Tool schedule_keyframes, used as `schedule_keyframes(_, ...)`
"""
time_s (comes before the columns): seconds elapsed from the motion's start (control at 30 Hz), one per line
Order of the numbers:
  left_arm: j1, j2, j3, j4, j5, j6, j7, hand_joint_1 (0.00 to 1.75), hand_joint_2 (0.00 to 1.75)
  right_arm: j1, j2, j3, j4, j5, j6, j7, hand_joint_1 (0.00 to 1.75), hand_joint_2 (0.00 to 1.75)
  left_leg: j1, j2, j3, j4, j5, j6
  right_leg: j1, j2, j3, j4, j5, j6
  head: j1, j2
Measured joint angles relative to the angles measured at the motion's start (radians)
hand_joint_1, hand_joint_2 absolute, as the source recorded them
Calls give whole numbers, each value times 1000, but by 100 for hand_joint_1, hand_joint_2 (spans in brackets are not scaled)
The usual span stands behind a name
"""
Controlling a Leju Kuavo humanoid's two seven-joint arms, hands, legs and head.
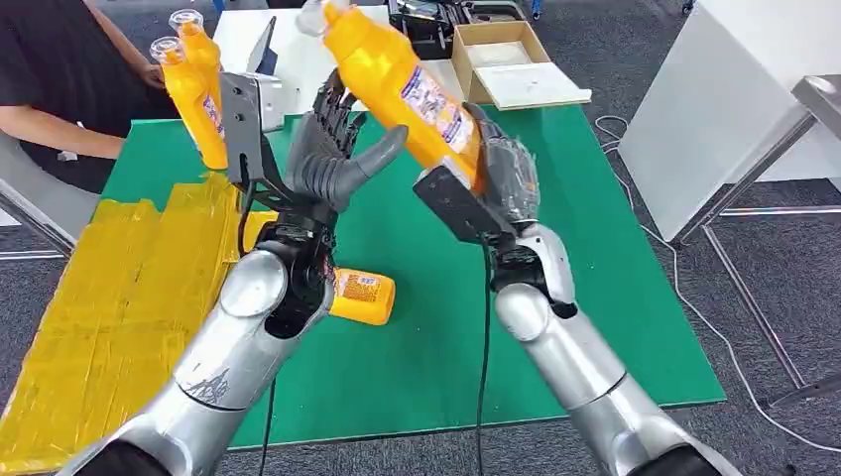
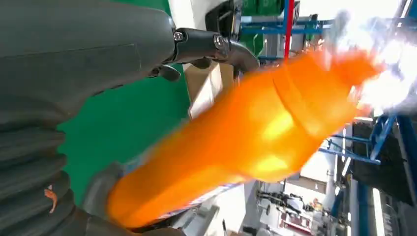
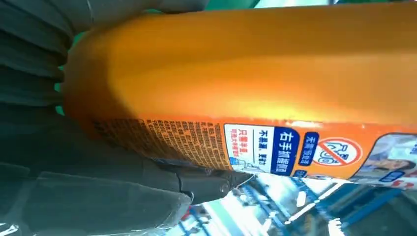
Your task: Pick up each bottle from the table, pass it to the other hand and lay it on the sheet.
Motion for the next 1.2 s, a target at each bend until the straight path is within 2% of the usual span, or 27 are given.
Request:
schedule_keyframes(0.37, 17, 0, 34, 13, -5, 0, 0, 0, 175, 0, 45, 79, 0, 23, 0, 7, 175, 175, 0, -1, 0, 0, 0, 0, 0, 0, 0, 0, 0, 0, 0, 0)
schedule_keyframes(0.67, 20, 10, 54, 4, 40, 33, -3, 0, 175, -13, 104, 151, 33, -21, 1, 34, 175, 175, 0, -1, 0, 0, 0, 0, 0, 0, 0, 0, 0, 0, 0, 0)
schedule_keyframes(1.13, 23, 21, 63, -10, 99, 54, -11, 0, 175, -54, 133, 224, 111, -85, -6, 48, 175, 175, 0, -2, -1, 0, 0, 0, 0, 0, 0, 0, 0, 0, 0, 0)
schedule_keyframes(1.17, 23, 22, 64, -11, 99, 54, -11, 63, 175, -55, 134, 225, 114, -86, -6, 48, 175, 175, 0, -2, -1, 0, 0, 0, 0, 0, 0, 0, 0, 0, 0, 0)
schedule_keyframes(1.2, 23, 23, 64, -11, 99, 54, -11, 175, 175, -56, 135, 227, 116, -86, -8, 48, 175, 175, 0, -2, -1, 0, 0, 0, 0, 0, 0, 0, 0, 0, 0, 0)
